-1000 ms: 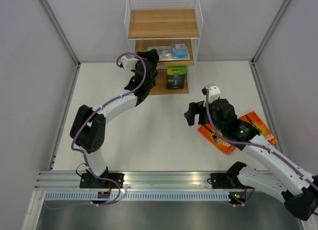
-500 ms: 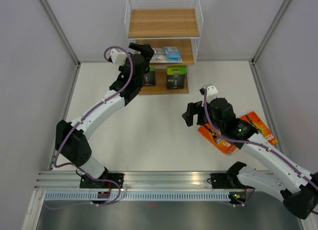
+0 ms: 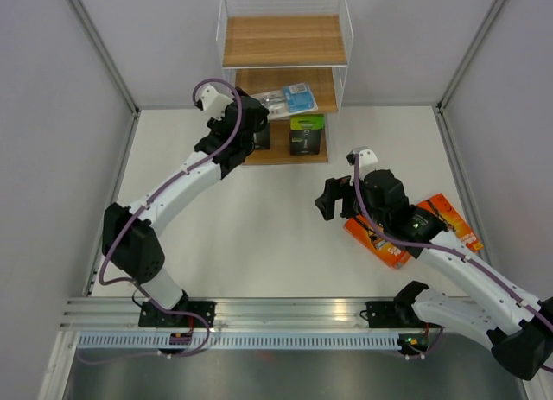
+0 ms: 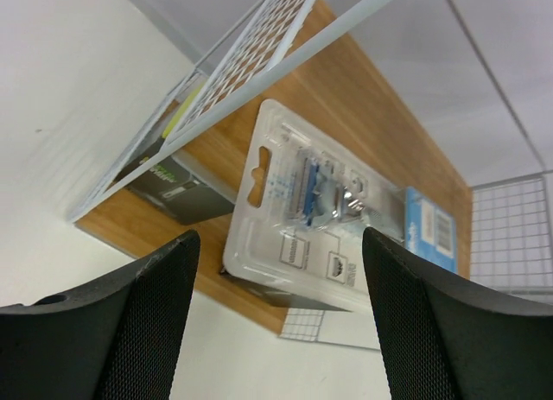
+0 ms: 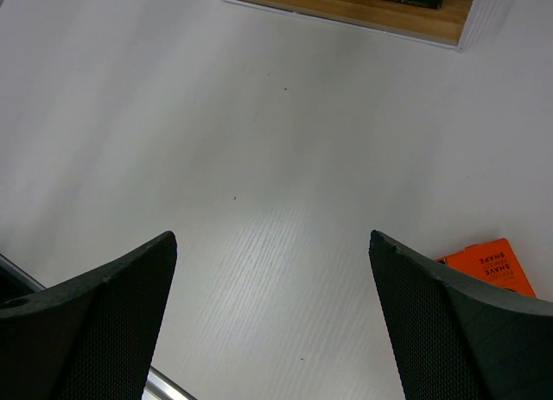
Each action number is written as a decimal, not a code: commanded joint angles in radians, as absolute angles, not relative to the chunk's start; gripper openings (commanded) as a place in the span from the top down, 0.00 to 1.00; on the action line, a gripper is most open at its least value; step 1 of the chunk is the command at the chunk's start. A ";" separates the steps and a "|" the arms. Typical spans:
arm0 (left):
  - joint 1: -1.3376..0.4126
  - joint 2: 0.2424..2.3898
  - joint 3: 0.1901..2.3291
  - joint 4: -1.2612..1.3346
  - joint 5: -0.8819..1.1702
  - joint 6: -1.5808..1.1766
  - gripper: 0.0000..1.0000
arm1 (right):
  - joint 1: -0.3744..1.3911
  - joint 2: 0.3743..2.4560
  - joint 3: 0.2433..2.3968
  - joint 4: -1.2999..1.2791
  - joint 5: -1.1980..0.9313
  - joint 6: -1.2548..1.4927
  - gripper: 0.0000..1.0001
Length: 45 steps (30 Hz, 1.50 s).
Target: Place and organize the shaving razors onto the shelf
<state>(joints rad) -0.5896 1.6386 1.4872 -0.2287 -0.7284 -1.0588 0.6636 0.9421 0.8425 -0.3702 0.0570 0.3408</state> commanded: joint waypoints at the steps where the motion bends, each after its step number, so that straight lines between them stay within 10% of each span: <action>1: -0.589 1.628 1.540 -0.319 -0.709 -0.996 0.20 | 0.660 0.940 0.865 -0.347 0.040 0.360 0.02; 13: -0.591 1.554 1.479 -0.319 -0.566 -0.991 0.56 | 0.660 0.969 0.865 -0.327 0.017 0.387 0.02; 20: -0.592 1.566 1.470 -0.318 -0.509 -1.026 0.57 | 0.658 0.994 0.868 -0.319 0.006 0.387 0.02; 26: -0.592 1.620 1.497 -0.215 -0.502 -0.977 0.98 | 0.658 1.002 0.865 -0.301 0.005 0.390 0.02; 45: -0.581 1.767 1.557 -0.057 -0.563 -0.592 0.98 | 0.658 1.038 0.859 -0.281 0.017 0.370 0.02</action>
